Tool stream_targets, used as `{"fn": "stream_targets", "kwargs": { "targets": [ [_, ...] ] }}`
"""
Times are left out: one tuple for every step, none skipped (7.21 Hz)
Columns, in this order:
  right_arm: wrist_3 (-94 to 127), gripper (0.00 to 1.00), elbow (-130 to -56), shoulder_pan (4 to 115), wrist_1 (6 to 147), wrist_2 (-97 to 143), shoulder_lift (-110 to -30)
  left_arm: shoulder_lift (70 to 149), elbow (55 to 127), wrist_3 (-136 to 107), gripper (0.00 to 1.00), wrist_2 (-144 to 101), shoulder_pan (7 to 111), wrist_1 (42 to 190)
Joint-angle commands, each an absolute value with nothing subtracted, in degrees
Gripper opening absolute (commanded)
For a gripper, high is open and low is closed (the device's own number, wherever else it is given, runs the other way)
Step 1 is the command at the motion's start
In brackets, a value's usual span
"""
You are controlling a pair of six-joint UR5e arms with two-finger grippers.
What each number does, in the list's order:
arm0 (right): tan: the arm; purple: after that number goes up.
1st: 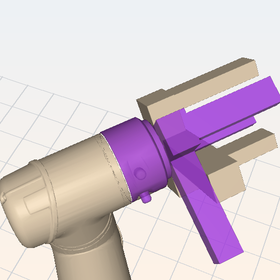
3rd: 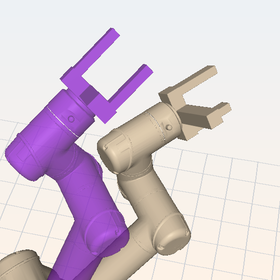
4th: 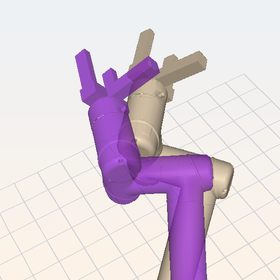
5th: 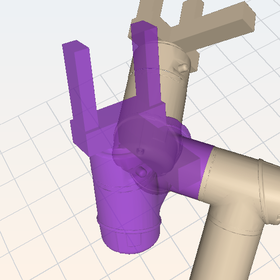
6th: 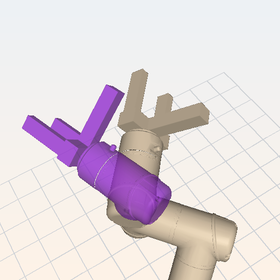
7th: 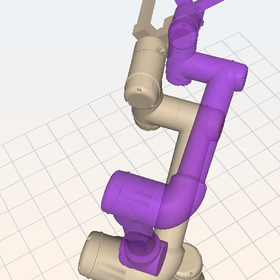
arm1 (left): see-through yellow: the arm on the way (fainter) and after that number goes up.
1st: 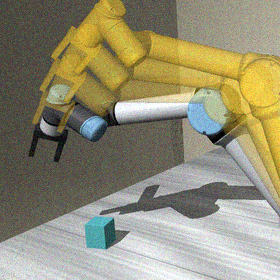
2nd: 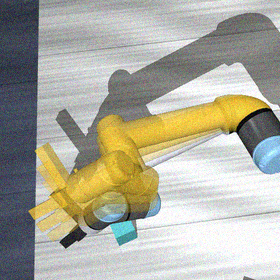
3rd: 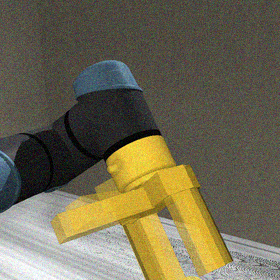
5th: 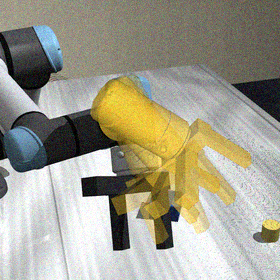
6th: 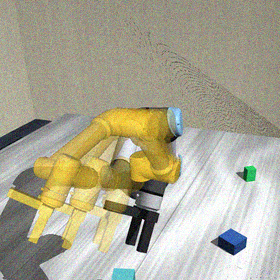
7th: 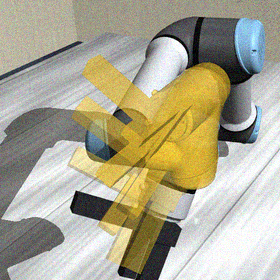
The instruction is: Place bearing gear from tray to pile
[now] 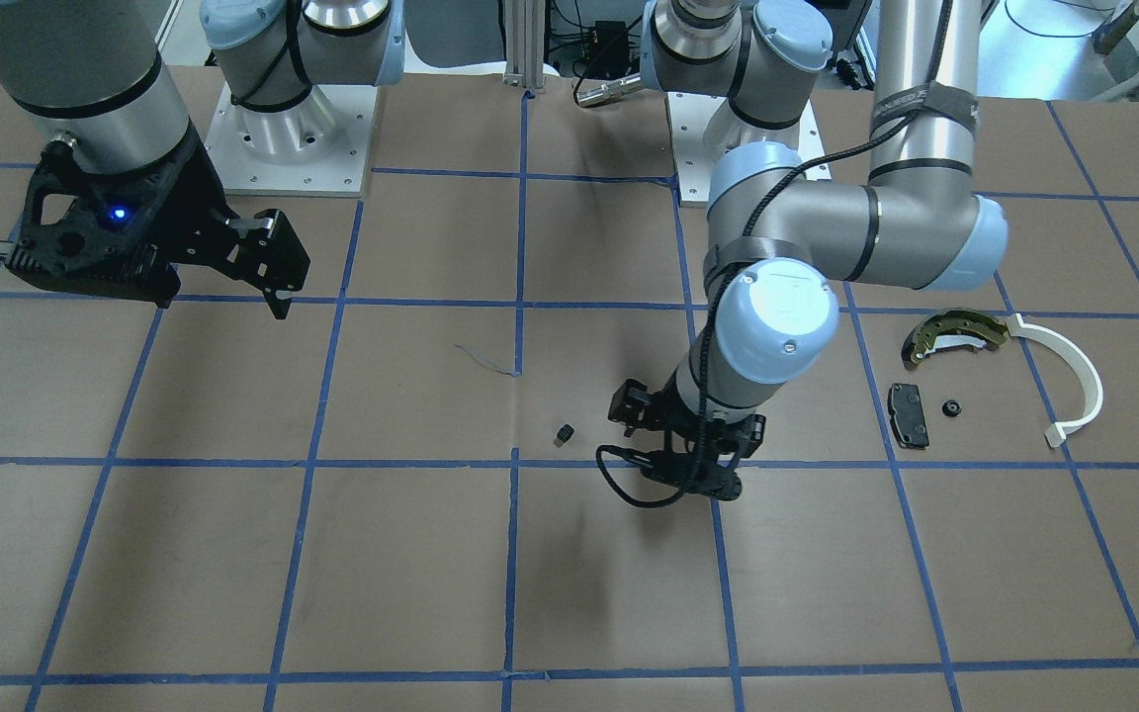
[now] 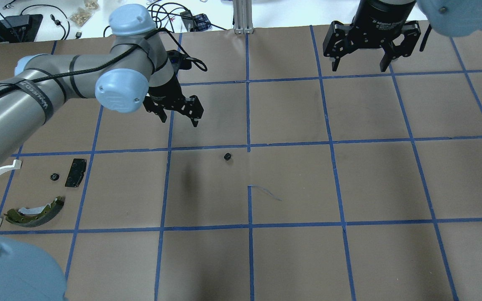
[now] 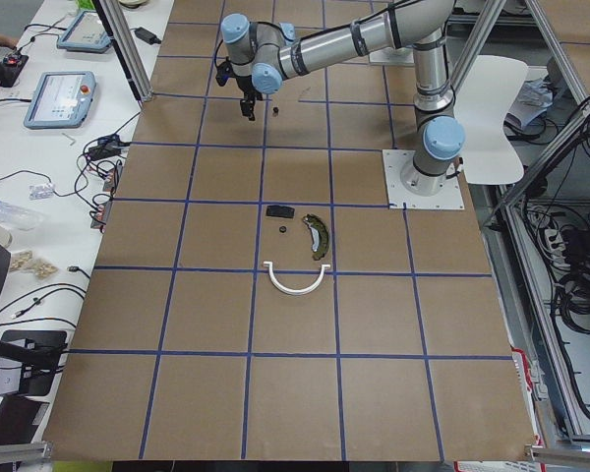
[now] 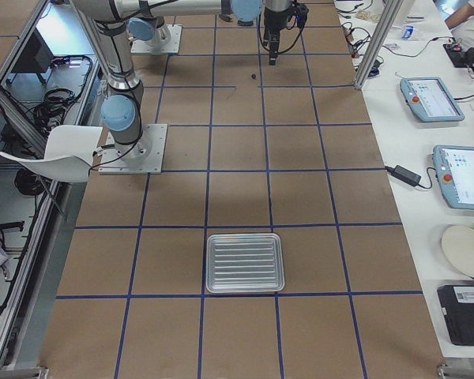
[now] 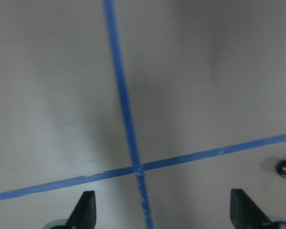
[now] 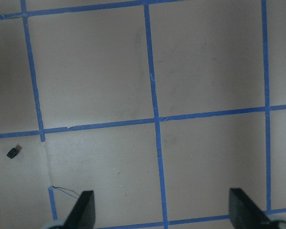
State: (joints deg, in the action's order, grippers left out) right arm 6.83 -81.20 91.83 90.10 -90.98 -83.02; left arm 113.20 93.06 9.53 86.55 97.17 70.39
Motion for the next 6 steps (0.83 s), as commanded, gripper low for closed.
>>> {"fn": "stream_targets", "kwargs": {
  "targets": [
    [5.6,1.00,-81.6,91.8,90.8,-90.7,-83.7,115.2,94.0,9.2,1.00,86.4,102.1,68.3],
    [4.8,1.00,-81.6,91.8,91.0,-90.5,-83.8,116.5,94.3,9.2,1.00,86.4,103.8,67.1],
    [3.5,1.00,-81.7,91.5,91.1,-90.5,-83.9,117.6,95.7,9.1,1.00,86.7,105.7,63.3],
    [3.2,1.00,-81.7,91.8,91.8,-90.4,-84.1,118.6,97.9,9.2,1.00,86.5,105.9,58.2],
    [3.2,1.00,-81.7,91.8,91.8,-90.4,-84.0,119.4,99.7,9.3,1.00,86.4,106.0,54.4],
    [3.3,1.00,-81.7,91.8,91.8,-90.4,-84.0,119.5,99.9,9.4,0.95,86.3,106.2,54.1]
  ]
}}
